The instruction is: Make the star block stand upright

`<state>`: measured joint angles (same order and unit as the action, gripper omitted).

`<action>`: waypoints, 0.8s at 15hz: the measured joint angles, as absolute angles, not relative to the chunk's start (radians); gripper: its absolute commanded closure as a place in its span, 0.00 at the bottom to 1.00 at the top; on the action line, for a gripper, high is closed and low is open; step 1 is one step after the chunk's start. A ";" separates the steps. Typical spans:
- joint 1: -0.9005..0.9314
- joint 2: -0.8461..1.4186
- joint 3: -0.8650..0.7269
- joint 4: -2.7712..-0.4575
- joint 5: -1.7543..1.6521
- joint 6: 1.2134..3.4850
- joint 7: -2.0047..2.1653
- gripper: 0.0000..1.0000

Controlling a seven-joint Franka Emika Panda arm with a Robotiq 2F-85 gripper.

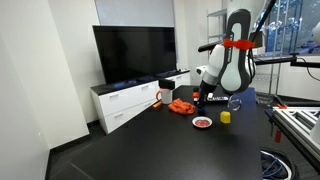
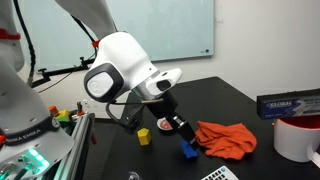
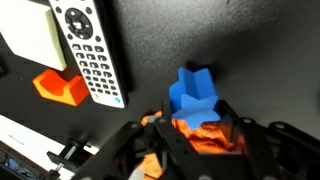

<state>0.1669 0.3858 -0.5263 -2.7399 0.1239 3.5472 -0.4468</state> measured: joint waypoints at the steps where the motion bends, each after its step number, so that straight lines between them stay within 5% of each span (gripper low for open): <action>1: 0.184 0.383 -0.552 -2.738 0.124 3.542 -0.470 0.77; 12: 0.355 0.286 -0.879 -2.658 0.066 3.521 -0.711 0.77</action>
<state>0.3546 0.2864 -0.8790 -2.6582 0.0660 3.5213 -0.7107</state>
